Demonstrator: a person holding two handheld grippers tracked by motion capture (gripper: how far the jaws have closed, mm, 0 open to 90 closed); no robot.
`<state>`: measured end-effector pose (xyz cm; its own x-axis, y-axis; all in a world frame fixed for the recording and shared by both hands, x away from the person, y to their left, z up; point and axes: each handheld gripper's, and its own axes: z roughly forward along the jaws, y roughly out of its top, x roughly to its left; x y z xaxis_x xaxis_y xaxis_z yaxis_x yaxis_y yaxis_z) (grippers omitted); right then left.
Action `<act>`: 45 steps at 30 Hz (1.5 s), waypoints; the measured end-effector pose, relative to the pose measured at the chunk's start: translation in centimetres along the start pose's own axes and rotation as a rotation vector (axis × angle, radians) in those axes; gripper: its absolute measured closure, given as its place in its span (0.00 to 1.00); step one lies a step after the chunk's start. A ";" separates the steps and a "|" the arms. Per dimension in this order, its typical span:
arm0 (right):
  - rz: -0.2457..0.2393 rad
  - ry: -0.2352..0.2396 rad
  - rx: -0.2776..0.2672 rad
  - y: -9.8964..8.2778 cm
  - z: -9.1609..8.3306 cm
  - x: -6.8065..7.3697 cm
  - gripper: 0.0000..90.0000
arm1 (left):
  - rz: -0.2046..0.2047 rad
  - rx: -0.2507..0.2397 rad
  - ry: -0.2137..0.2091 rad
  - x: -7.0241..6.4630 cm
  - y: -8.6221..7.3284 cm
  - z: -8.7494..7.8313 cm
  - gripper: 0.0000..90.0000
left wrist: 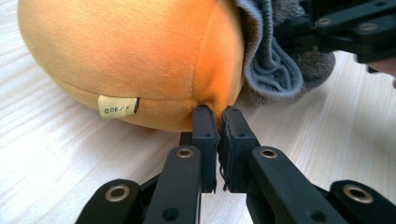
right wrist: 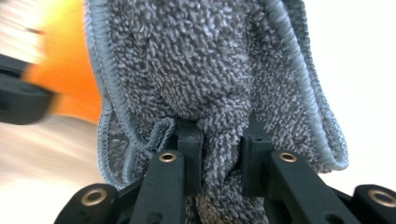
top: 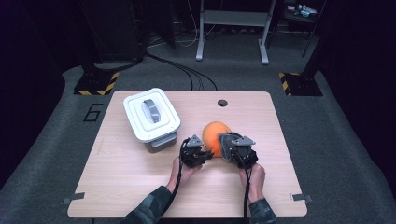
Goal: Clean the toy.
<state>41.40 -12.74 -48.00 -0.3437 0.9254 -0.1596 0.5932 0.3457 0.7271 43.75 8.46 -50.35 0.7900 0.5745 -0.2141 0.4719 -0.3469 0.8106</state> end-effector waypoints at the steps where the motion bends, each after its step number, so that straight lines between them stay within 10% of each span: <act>1: 0.008 -0.012 0.013 -0.1 0.1 -0.3 0.83 | -0.004 0.001 -0.003 0.0 0.0 0.0 0.95; 7: 0.023 -0.012 -0.005 0.0 -0.6 -1.1 0.82 | -0.007 0.000 0.004 0.1 0.1 0.0 0.95; 15: -0.100 0.039 -0.070 1.5 -2.0 3.6 0.83 | -0.006 0.007 0.004 0.2 0.0 0.0 0.95; 30: -0.011 0.002 0.014 -0.1 0.1 -0.1 0.82 | -0.001 0.010 -0.010 0.1 0.0 0.2 0.95; 37: -0.059 0.062 -0.074 0.9 -2.1 1.8 0.82 | -0.012 0.012 -0.011 0.3 -0.2 0.1 0.95; 45: -0.070 0.040 -0.047 0.4 -0.7 1.8 0.83 | -0.005 0.018 -0.014 0.2 -0.3 0.2 0.95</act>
<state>40.57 -11.08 -47.50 -0.4125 0.8919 -0.1854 0.5323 0.4012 0.7454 43.84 8.57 -50.76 0.7931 0.5657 -0.2257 0.4824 -0.3573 0.7998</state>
